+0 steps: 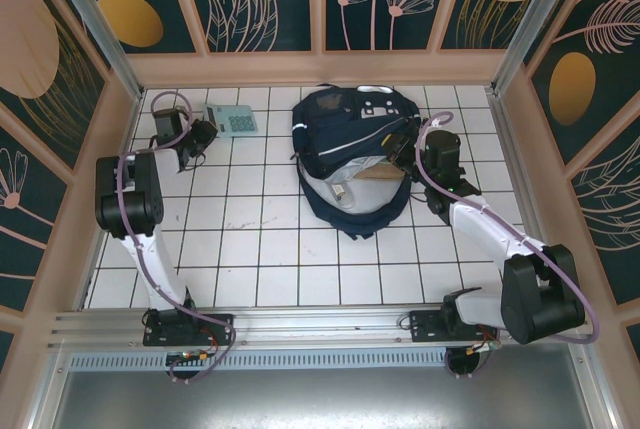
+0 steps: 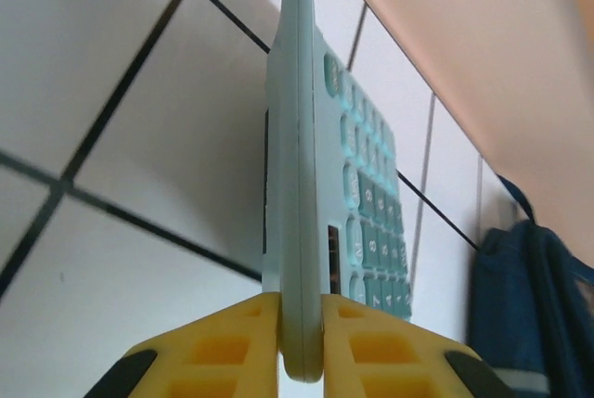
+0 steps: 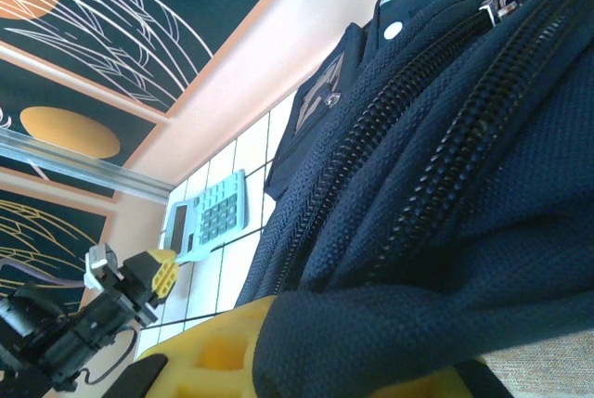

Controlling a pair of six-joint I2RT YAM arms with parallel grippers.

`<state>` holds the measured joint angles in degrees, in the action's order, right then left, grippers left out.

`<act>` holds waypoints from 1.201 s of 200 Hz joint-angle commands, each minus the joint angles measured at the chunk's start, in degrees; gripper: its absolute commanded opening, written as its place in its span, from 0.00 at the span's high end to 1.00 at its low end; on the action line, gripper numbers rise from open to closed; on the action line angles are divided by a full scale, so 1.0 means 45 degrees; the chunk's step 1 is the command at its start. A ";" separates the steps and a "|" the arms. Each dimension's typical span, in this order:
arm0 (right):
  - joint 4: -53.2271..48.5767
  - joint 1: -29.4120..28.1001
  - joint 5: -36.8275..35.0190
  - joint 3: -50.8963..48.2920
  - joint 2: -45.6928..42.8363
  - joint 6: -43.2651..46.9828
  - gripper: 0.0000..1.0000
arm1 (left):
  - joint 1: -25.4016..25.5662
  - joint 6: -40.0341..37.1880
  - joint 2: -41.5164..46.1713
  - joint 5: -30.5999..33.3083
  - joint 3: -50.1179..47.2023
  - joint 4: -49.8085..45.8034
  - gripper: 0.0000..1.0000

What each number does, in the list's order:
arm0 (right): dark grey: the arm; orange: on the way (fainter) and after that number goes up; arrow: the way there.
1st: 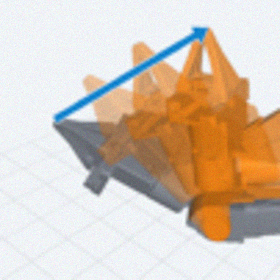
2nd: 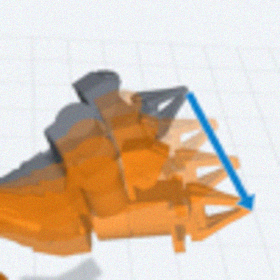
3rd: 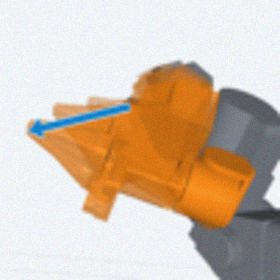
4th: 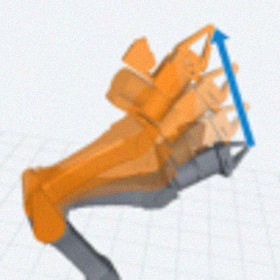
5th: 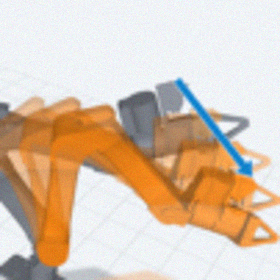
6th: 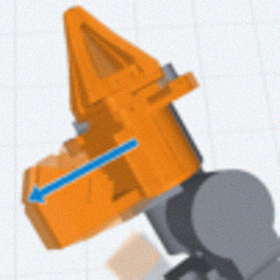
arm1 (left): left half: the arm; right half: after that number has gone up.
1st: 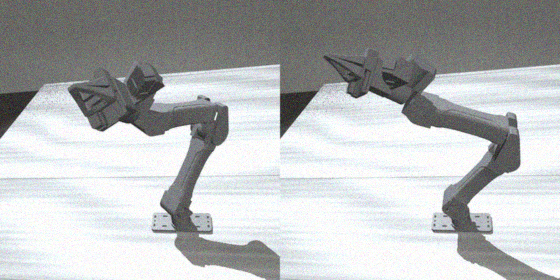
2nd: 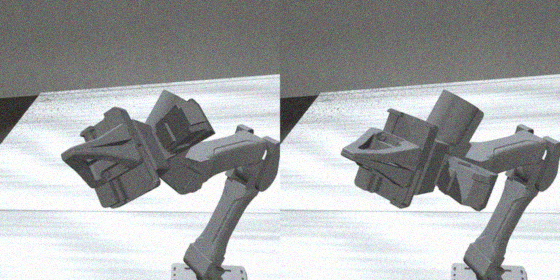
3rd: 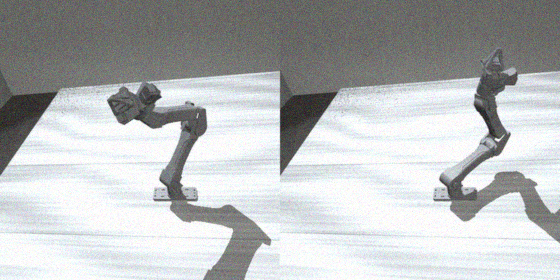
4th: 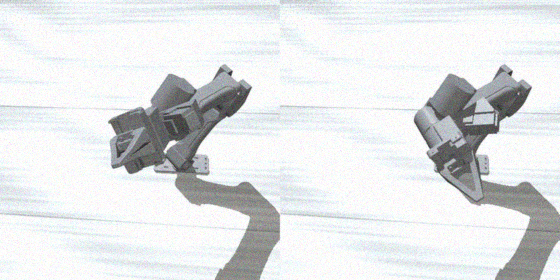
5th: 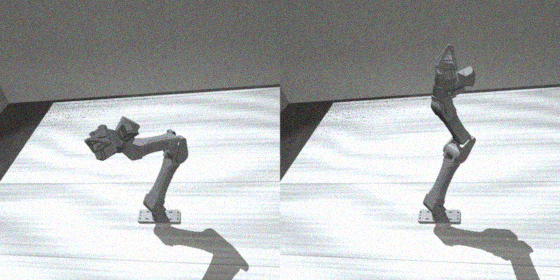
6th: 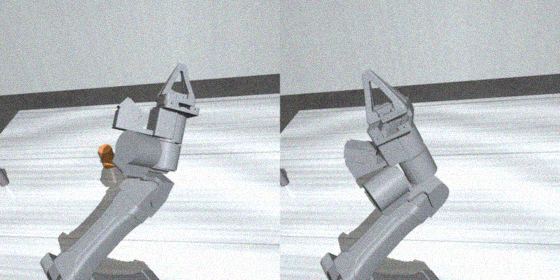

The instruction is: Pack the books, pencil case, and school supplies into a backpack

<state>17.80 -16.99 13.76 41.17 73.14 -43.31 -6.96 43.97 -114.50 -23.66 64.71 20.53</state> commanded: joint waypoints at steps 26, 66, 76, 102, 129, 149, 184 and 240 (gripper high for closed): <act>0.0712 -0.0326 0.0869 0.0200 0.0176 0.0255 1.00 | 0.0689 0.1076 0.2850 -0.0688 -0.2599 0.2378 0.83; 0.0712 -0.0493 0.0795 0.0173 -0.0071 0.0249 1.00 | 0.1427 0.1508 0.5406 -0.0364 -0.4863 0.2947 0.85; 0.0693 -0.0556 0.0742 0.0178 -0.0101 0.0279 1.00 | 0.1596 0.1661 0.5953 -0.0376 -0.5375 0.3091 0.85; 0.0634 -0.0676 0.0653 0.0239 -0.0148 0.0325 1.00 | 0.2108 0.2001 0.7361 -0.0267 -0.6485 0.3193 0.86; 0.0536 -0.0761 0.0505 0.0357 -0.0128 0.0450 1.00 | 0.2980 0.2051 0.8847 -0.0089 -0.7354 0.2718 0.87; 0.0463 -0.0779 0.0420 0.0507 0.0019 0.0511 1.00 | 0.3808 0.2181 0.9989 0.0315 -0.7961 0.2255 0.87; 0.0304 -0.0813 0.0229 0.0952 0.0263 0.0558 1.00 | 0.5379 0.2700 1.1711 0.1276 -0.9206 0.2002 0.87; 0.0865 -0.0800 0.0170 0.1390 0.0540 -0.0138 1.00 | 0.7772 0.3414 1.3127 0.2685 -1.0411 0.2047 0.88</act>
<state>16.95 -19.22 11.99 43.86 75.07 -42.59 24.16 57.36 -57.45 -15.38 18.55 28.40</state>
